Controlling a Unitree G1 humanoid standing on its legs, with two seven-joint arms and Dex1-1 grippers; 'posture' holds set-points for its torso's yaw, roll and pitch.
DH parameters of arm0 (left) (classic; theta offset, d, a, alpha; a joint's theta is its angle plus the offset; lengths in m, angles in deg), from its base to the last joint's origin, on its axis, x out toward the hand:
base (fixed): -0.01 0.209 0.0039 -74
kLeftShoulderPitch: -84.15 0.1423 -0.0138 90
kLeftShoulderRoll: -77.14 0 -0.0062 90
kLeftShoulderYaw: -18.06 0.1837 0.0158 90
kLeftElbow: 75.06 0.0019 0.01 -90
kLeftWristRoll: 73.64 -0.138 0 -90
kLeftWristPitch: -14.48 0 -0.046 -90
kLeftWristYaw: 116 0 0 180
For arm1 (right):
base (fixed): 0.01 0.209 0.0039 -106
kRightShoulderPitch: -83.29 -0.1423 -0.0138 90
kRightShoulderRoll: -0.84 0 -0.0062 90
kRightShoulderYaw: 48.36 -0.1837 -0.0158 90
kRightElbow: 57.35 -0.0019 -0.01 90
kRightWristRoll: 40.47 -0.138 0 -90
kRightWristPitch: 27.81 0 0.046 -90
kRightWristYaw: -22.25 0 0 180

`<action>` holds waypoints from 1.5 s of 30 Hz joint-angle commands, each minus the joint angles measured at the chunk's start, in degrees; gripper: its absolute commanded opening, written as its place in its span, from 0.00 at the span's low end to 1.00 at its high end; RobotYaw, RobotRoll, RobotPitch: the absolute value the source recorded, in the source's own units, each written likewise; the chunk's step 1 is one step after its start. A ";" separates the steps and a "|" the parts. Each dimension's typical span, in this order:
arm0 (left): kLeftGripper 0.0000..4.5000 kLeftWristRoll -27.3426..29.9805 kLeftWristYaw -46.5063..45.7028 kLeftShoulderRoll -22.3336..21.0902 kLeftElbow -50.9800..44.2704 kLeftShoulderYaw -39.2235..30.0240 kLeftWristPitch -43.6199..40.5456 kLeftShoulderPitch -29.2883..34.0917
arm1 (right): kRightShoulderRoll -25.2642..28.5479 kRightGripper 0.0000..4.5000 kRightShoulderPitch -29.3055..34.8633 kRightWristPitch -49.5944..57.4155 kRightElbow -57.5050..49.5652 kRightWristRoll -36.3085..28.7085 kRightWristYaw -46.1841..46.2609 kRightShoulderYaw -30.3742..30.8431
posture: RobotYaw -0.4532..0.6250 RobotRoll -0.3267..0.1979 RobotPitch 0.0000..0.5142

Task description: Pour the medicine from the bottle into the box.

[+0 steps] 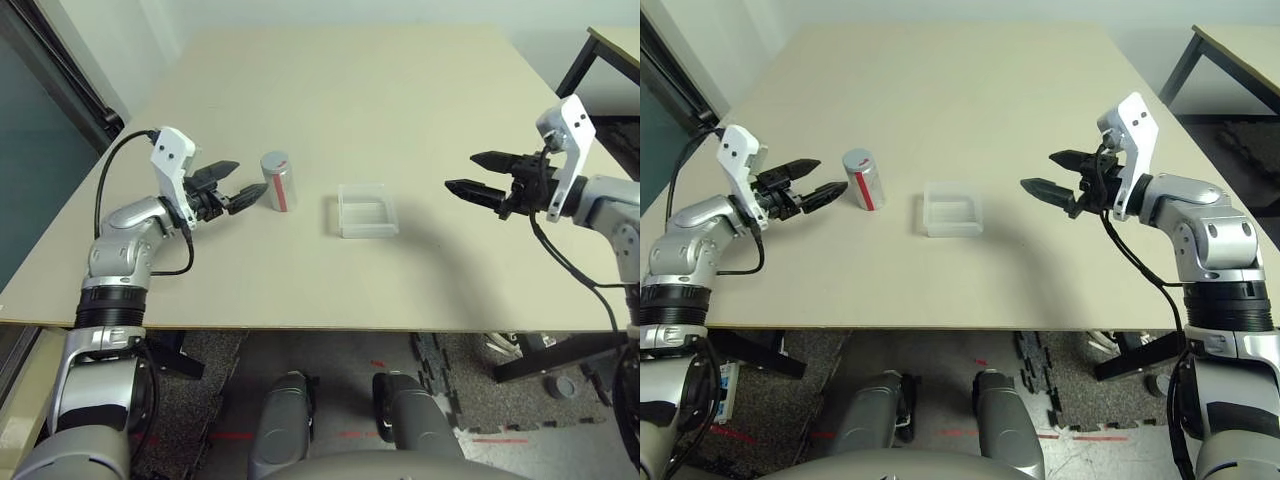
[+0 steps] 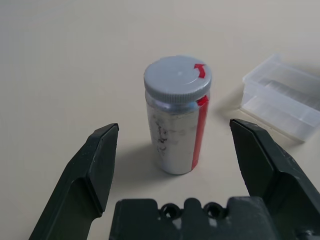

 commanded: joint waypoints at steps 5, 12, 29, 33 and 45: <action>0.99 -3.12 0.09 2.39 8.76 1.70 4.79 -4.13 | -0.06 1.00 0.23 2.84 -4.79 -0.82 0.81 0.55 | 0.38 0.62 0.17; 0.99 -4.81 0.07 4.44 15.36 2.20 7.95 -7.25 | 0.08 1.00 0.59 3.99 -6.58 -1.09 0.89 0.21 | 0.37 0.62 0.17; 0.99 -8.23 -2.14 6.73 30.05 2.10 16.06 -11.51 | -0.78 1.00 0.02 4.76 -9.25 -1.76 2.30 0.25 | 0.32 0.62 0.15; 0.99 -8.74 -2.66 7.72 32.30 1.97 17.23 -12.52 | -0.43 1.00 -0.08 4.20 -9.44 -1.20 1.99 0.85 | 0.31 0.62 0.15; 0.99 -9.99 -3.93 8.53 37.80 1.66 19.26 -14.58 | -0.76 1.00 -0.51 4.92 -10.63 -1.55 2.59 0.49 | 0.30 0.62 0.16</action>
